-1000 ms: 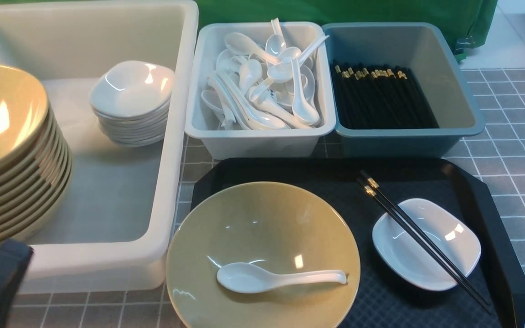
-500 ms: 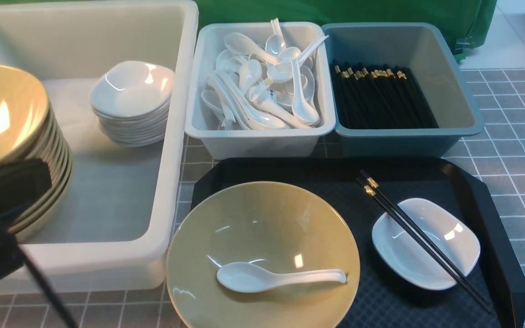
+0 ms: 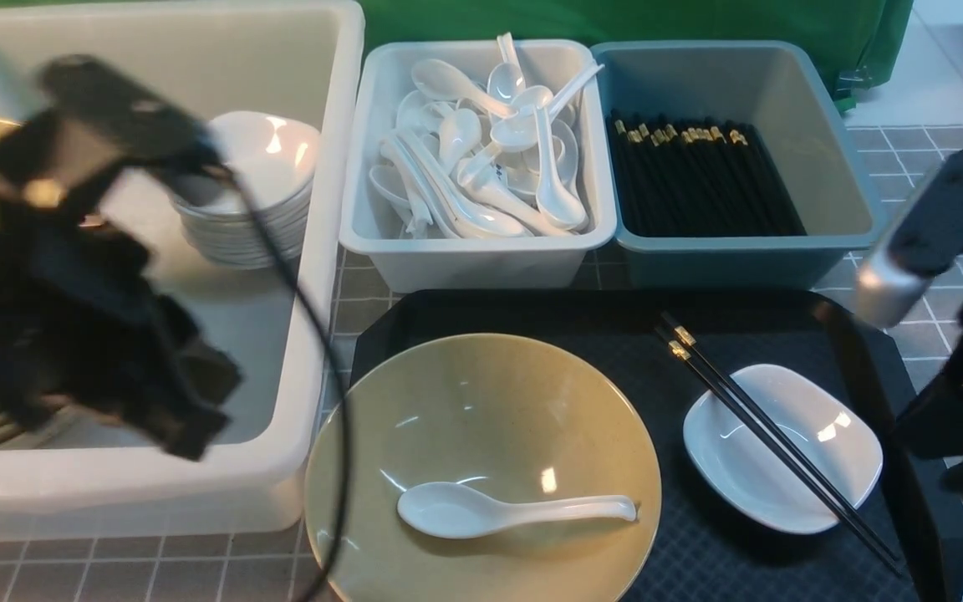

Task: On grey table put chopsticks spoon bowls plates into blue grey white boxes.
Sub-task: 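Move the grippers toward the tableware on the black tray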

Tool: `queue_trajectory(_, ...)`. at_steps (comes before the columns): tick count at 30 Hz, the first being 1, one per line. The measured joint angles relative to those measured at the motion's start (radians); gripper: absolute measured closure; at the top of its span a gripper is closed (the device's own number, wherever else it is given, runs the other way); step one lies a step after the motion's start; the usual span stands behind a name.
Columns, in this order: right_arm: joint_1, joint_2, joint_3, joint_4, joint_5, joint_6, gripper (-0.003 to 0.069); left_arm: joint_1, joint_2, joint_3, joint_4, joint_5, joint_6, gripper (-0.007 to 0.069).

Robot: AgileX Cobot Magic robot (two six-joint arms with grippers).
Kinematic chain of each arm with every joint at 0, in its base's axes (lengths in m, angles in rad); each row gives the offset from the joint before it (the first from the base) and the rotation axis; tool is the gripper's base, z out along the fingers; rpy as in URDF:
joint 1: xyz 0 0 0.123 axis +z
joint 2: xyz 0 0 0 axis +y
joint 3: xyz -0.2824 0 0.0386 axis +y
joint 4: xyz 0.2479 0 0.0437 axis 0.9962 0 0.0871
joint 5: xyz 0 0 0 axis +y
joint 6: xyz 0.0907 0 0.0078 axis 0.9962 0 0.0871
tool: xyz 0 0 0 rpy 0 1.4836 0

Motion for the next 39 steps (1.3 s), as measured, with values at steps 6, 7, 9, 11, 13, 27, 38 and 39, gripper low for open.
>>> queue_trajectory(6, 0.024, 0.143, -0.004, -0.02, -0.124, 0.009, 0.0594, -0.17, 0.193, -0.154, 0.043, -0.034, -0.004, 0.0636)
queue_trajectory(7, 0.024, 0.163, -0.005, -0.032, -0.145, 0.02, 0.0581, -0.187, 0.227, -0.175, 0.043, -0.039, -0.004, 0.0636)
queue_trajectory(9, 0.024, 0.219, -0.009, -0.08, -0.179, 0.078, 0.0527, -0.21, 0.27, -0.2, 0.043, -0.042, -0.004, 0.0636)
queue_trajectory(11, 0.024, 0.262, -0.019, -0.127, -0.192, 0.147, 0.0466, -0.221, 0.3, -0.208, 0.043, -0.042, -0.004, 0.0636)
queue_trajectory(13, 0.024, 0.316, -0.04, -0.163, -0.201, 0.203, 0.0386, -0.223, 0.317, -0.207, 0.043, -0.036, -0.004, 0.0636)
queue_trajectory(27, 0.024, 0.513, -0.116, -0.177, -0.256, 0.263, 0.0151, -0.223, 0.339, -0.208, 0.045, -0.022, -0.004, 0.0636)
queue_trajectory(38, 0.024, 0.542, -0.117, -0.171, -0.27, 0.264, 0.0365, -0.223, 0.339, -0.208, 0.045, -0.029, -0.004, 0.0636)
queue_trajectory(39, 0.024, 0.542, -0.117, -0.171, -0.27, 0.264, 0.038, -0.223, 0.339, -0.208, 0.045, -0.029, -0.004, 0.0636)
